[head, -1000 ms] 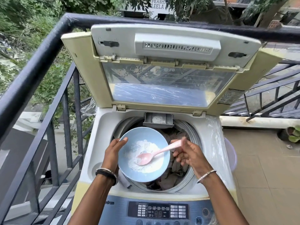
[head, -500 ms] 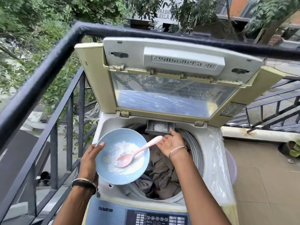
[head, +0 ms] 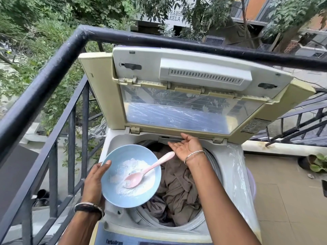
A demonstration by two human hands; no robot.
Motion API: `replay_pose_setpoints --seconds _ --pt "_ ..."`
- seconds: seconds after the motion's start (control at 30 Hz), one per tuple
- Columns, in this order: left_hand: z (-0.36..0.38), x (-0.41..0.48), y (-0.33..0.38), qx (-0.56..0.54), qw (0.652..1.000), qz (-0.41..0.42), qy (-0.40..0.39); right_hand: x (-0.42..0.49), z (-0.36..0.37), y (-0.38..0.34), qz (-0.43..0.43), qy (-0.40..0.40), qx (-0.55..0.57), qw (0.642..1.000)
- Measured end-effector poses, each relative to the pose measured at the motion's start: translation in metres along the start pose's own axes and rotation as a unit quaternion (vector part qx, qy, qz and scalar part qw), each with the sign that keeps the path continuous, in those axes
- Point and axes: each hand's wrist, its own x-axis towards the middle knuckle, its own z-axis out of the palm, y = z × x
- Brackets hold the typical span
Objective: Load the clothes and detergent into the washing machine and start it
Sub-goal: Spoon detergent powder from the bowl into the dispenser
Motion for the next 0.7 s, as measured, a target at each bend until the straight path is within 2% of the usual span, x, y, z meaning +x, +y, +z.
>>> replay_pose_setpoints --seconds 0.53,0.7 --pt "0.002 0.002 0.004 0.006 1.0 -0.005 -0.022 0.0 0.001 0.003 -0.022 0.007 0.014 1.0" --pt "0.002 -0.002 0.006 0.001 1.0 0.002 -0.022 -0.018 0.0 0.009 -0.035 0.007 -0.059 0.998"
